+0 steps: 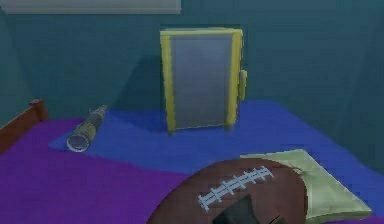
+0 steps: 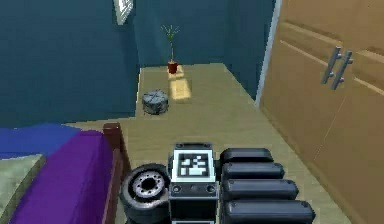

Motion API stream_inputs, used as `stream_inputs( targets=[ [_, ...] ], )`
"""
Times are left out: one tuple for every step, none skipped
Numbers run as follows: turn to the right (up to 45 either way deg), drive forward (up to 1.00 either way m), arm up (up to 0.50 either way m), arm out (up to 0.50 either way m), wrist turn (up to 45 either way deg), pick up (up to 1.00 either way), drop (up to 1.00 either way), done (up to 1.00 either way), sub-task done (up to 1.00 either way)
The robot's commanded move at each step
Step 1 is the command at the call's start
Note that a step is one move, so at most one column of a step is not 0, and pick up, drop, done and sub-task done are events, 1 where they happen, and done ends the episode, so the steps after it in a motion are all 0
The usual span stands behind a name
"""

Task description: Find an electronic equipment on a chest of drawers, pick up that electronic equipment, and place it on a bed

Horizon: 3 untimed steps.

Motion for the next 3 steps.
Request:
stream_inputs(
  targets=[
    [33.0, 0.0, 0.0, 0.0, 0.0, 0.0, 0.0, 0.0, 0.0],
    [-45.0, 0.0, 0.0, 0.0, 0.0, 0.0, 0.0, 0.0, 0.0],
    [-33.0, 0.0, 0.0, 0.0, 0.0, 0.0, 0.0, 0.0, 0.0]
  ],
)
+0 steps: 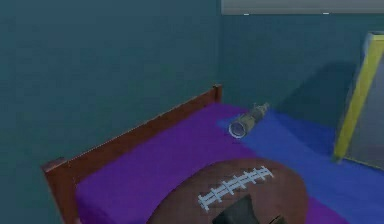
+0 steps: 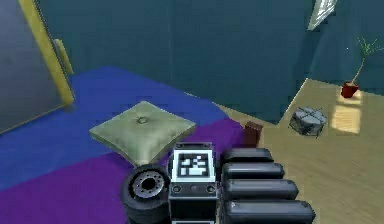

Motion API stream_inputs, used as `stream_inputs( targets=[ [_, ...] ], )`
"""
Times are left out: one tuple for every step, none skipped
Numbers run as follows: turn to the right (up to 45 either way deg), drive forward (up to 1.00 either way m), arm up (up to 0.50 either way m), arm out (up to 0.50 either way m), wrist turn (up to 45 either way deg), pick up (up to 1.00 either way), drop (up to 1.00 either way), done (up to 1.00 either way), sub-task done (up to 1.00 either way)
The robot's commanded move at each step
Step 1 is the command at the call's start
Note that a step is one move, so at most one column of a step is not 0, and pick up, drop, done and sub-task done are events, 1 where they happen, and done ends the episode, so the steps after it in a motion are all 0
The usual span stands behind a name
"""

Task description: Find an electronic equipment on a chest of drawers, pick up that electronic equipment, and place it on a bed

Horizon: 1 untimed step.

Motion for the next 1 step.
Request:
stream_inputs(
  targets=[
    [45.0, 0.0, 0.0, 0.0, 0.0, 0.0, 0.0, 0.0, 0.0]
  ],
)
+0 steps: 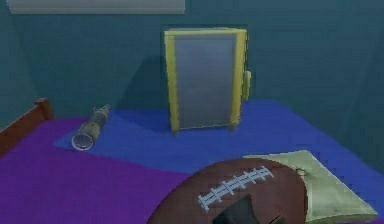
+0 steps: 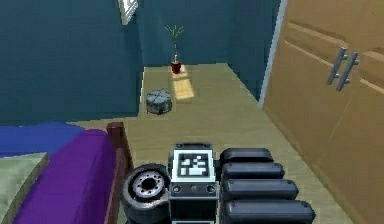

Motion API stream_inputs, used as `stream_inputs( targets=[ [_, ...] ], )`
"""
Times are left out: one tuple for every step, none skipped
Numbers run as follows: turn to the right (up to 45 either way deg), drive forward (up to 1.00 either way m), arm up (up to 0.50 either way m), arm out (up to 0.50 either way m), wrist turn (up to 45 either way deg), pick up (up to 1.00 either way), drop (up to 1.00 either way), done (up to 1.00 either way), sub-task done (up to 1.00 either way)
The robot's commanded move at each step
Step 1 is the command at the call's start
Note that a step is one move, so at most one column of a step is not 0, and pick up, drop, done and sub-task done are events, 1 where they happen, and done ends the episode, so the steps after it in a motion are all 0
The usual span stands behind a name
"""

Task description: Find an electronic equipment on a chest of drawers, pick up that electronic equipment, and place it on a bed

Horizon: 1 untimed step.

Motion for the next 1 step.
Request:
stream_inputs(
  targets=[
    [33.0, 0.0, 0.0, 0.0, 0.0, 0.0, 0.0, 0.0, 0.0]
  ],
)
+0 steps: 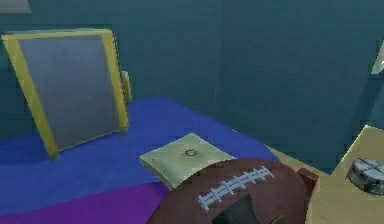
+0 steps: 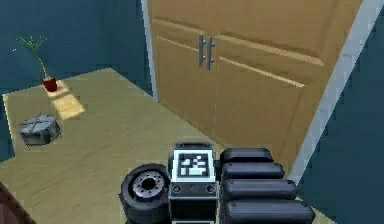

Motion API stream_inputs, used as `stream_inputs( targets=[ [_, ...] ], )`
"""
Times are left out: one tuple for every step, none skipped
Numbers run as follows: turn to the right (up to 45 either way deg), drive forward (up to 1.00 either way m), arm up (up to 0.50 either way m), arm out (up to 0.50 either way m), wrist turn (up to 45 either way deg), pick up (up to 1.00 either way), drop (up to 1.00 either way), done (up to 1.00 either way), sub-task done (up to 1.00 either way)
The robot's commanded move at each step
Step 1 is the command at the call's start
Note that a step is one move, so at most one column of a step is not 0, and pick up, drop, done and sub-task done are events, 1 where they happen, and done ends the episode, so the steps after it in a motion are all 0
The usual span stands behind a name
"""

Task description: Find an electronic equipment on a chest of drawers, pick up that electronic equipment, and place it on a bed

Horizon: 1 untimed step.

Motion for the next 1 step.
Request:
stream_inputs(
  targets=[
    [-45.0, 0.0, 0.0, 0.0, 0.0, 0.0, 0.0, 0.0, 0.0]
  ],
)
